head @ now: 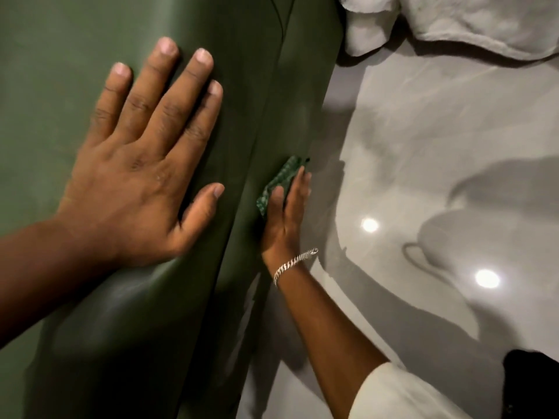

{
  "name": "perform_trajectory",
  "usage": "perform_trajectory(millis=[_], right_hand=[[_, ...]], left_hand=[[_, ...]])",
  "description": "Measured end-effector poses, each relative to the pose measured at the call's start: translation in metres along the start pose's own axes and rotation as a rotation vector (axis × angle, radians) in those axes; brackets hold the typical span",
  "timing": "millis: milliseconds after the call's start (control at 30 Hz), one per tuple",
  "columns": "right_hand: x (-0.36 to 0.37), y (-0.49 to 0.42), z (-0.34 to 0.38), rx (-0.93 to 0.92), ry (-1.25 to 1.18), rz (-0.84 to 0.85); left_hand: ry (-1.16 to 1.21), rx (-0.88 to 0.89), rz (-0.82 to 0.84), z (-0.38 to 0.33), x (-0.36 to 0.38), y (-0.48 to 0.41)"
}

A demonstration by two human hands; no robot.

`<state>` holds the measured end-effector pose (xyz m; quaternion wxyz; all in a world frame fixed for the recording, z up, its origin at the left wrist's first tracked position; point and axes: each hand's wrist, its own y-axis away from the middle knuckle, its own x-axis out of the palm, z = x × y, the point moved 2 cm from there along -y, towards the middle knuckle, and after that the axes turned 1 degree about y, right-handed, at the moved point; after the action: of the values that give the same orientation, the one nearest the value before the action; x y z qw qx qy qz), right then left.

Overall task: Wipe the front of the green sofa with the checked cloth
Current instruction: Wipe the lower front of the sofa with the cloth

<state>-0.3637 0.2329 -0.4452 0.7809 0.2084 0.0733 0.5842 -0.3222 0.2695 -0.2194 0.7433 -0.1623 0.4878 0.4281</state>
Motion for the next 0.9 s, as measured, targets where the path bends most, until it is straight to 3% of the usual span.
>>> perform_trajectory(millis=[167, 300, 367, 467, 567, 733, 900], right_hand=[[0.007, 0.049, -0.001, 0.015, -0.030, 0.048], [0.002, -0.004, 0.022, -0.120, 0.053, 0.009], [0.000, -0.017, 0.019, -0.076, 0.006, 0.009], [0.000, 0.019, -0.002, -0.028, 0.003, 0.032], [0.000, 0.040, -0.002, -0.100, 0.009, 0.054], [-0.006, -0.047, 0.032, -0.121, 0.040, 0.021], [-0.003, -0.003, 0.006, -0.131, 0.038, 0.038]], left_hand=[[-0.066, -0.009, 0.034, -0.001, -0.004, -0.001], [-0.109, -0.005, 0.074, -0.003, -0.005, -0.001], [-0.123, 0.005, 0.079, -0.006, -0.006, -0.001], [-0.131, 0.029, 0.098, -0.012, -0.008, -0.004], [-0.165, 0.056, 0.125, -0.012, -0.008, -0.007], [-0.186, 0.057, 0.148, -0.016, -0.008, -0.012], [-0.216, 0.096, 0.149, -0.018, -0.008, -0.016]])
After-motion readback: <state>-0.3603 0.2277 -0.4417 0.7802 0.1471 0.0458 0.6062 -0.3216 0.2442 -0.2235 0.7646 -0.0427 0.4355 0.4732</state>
